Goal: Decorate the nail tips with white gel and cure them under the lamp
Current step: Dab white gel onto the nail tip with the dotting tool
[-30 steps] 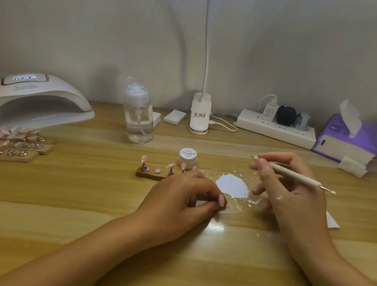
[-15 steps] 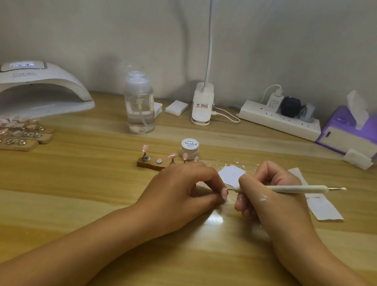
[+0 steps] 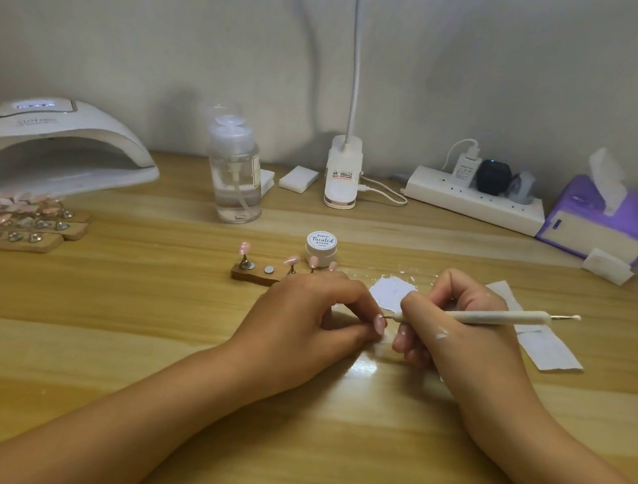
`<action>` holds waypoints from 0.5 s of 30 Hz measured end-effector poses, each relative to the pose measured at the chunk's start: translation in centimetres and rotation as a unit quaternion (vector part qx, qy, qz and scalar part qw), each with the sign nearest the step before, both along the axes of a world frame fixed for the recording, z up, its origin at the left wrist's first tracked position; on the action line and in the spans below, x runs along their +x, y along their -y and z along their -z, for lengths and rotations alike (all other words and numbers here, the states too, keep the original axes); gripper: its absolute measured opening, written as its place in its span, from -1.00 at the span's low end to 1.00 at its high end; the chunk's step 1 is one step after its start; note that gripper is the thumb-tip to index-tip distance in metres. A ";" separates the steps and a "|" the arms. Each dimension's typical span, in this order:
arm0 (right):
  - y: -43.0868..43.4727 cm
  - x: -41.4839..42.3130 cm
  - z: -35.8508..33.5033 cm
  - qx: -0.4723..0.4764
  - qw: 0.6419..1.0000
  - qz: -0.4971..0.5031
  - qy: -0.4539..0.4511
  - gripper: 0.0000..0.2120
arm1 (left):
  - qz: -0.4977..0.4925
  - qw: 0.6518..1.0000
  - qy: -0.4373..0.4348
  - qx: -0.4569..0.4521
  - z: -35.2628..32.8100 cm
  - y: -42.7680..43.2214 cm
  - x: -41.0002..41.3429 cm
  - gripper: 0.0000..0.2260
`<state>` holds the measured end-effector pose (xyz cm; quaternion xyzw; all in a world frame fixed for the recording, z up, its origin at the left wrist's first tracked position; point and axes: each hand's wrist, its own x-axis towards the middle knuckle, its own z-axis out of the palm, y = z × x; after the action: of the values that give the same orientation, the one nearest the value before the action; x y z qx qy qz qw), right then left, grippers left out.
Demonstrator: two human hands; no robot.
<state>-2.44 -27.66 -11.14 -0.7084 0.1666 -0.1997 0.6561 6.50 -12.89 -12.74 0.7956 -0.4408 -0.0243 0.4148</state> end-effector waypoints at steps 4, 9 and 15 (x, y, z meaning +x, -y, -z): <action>0.0 0.0 -0.1 0.019 1.000 0.007 0.011 -0.81 | 0.002 1.000 -0.003 0.003 -0.1 0.0 -0.1 -0.92; 0.0 0.0 0.0 0.019 1.000 0.001 0.012 -0.83 | -0.001 1.000 -0.007 0.000 -0.1 0.0 -0.1 -0.97; 0.0 0.2 0.1 -0.001 1.000 -0.003 0.008 -0.80 | 0.006 1.000 0.003 0.003 -0.2 0.0 -0.1 -0.97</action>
<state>-2.27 -27.69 -11.26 -0.7077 0.1591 -0.2041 0.6574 6.39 -12.94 -12.57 0.7946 -0.4463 -0.0258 0.4108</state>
